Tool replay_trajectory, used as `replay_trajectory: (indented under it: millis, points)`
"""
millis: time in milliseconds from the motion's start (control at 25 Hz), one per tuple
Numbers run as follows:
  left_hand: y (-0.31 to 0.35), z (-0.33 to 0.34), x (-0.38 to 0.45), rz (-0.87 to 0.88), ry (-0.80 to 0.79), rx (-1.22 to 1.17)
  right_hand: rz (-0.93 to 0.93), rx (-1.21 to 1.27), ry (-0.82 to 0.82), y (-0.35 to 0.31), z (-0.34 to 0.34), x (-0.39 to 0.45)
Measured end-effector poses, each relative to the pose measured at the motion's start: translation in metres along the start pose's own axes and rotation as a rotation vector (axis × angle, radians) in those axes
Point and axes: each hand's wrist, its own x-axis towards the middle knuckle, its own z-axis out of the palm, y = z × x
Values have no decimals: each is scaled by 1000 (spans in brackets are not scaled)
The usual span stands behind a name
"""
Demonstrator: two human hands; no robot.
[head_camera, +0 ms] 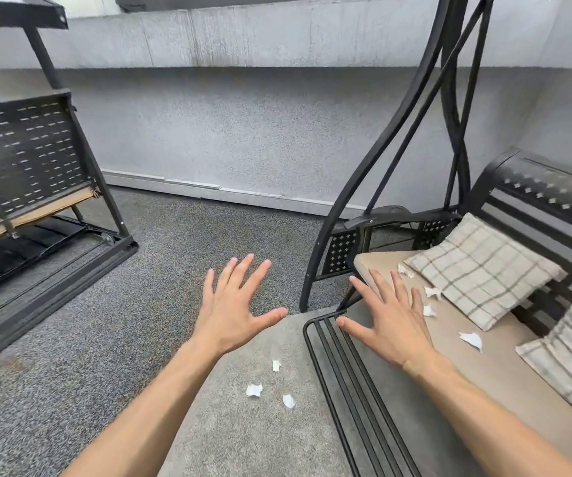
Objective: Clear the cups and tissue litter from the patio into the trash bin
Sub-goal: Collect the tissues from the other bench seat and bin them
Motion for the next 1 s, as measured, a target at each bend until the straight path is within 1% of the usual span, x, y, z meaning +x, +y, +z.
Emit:
replay_trajectory:
  millis: [240,400,480,720,880,1000]
  points:
    - [-1,40,91,42,-60,6,61,-27,0,28,7,77]
    - [-14,74,154,90,-106,-42,138,-42,2,41,24,119]
    - [-17,90,192,146,-123,-55,187,-63,10,48,33,140]
    - [-16,132,304,376,-200,-72,422,-140,-4,72,53,188]
    - [3,159,353,511,-260,-102,603,-170,8,87,57,180]
    - [30,183,375,626,-258,-140,730,-190,-7,101,56,168]
